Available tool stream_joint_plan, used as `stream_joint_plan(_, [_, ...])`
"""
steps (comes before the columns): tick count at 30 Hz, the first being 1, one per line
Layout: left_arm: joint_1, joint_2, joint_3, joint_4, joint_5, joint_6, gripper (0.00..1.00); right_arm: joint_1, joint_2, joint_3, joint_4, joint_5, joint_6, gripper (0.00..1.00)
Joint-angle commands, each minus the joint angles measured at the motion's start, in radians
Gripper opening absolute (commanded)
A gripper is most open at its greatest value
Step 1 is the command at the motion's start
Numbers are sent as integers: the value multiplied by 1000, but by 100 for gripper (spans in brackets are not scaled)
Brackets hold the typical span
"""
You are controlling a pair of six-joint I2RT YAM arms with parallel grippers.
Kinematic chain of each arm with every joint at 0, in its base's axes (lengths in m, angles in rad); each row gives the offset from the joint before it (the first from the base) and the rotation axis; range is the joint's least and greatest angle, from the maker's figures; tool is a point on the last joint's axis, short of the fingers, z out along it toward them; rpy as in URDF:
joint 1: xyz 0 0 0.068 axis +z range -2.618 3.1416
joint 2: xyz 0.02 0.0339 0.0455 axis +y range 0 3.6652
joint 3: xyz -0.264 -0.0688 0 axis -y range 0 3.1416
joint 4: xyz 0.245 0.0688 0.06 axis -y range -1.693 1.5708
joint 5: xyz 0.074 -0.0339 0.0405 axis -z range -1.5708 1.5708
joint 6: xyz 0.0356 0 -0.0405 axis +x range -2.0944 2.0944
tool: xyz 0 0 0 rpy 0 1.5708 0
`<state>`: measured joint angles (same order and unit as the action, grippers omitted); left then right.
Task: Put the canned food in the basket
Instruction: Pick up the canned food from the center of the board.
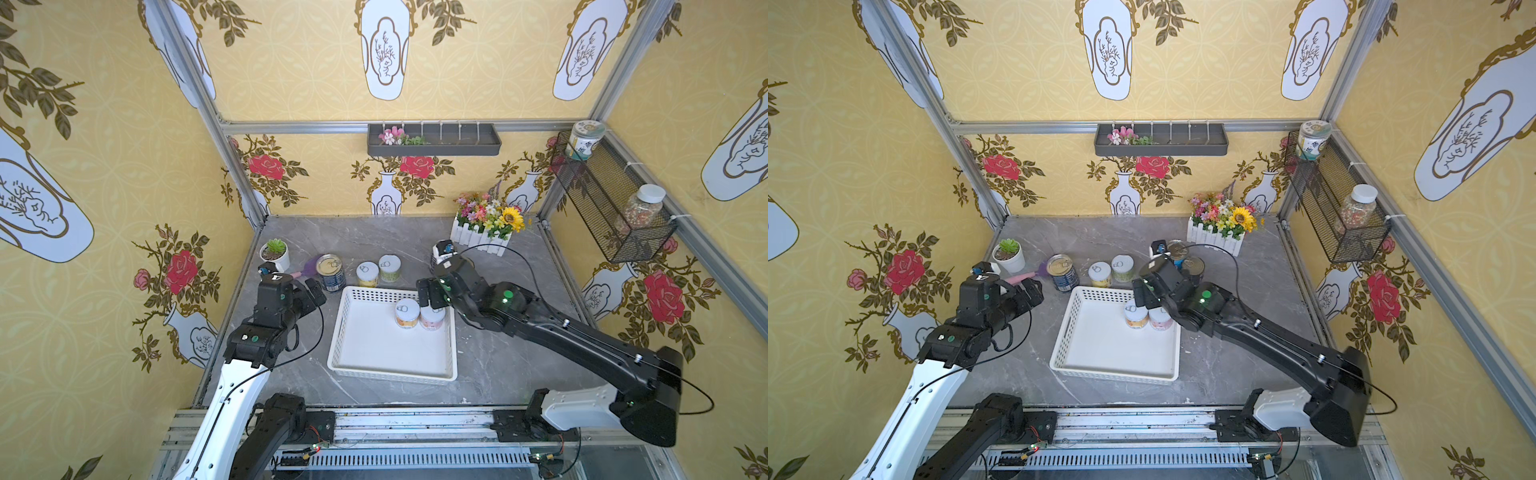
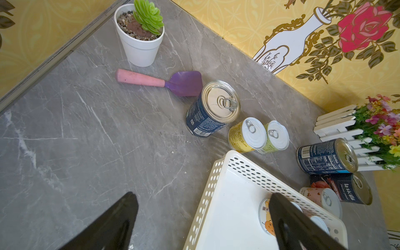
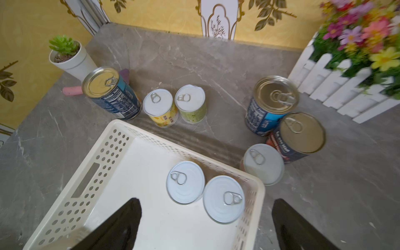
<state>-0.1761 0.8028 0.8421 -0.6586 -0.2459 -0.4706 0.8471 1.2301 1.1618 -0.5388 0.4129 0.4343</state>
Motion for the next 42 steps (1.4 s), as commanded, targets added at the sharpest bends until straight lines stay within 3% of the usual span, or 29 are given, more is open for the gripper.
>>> stream_joint_plan(1, [2, 33, 3, -2, -4, -2, 100, -115, -104, -79, 105, -38, -43, 97])
stream_joint_plan(6, [1, 88, 13, 14, 42, 12, 100, -376, -137, -170, 118, -231, 28, 97])
stream_joint_plan(9, [3, 216, 166, -41, 70, 9, 100, -460, -86, -111, 82, -335, 63, 97])
stream_joint_plan(14, [3, 461, 495, -87, 128, 35, 100, -463, -102, -92, 67, -321, 67, 97])
stream_joint_plan(17, [3, 623, 598, -88, 27, 78, 100, -464, -144, -118, 96, -305, 67, 97])
stream_joint_plan(20, [17, 752, 606, -83, -19, 147, 100, -464, -156, -120, 96, -301, 66, 97])
stream_joint_plan(23, [88, 841, 640, -141, 79, 135, 100, -464, -139, -120, 98, -319, 65, 97])
stream_joint_plan(26, [101, 859, 614, -106, 153, 148, 100, -462, -112, -108, 88, -349, 66, 97])
stream_joint_plan(34, [98, 943, 610, -121, 217, 151, 100, -463, -90, -102, 87, -414, 70, 97])
stream_joint_plan(38, [96, 979, 620, -134, 171, 143, 100, -463, -93, -100, 87, -434, 73, 97])
stream_joint_plan(42, [84, 1001, 628, -133, 194, 142, 100, -462, -95, -99, 88, -452, 76, 97])
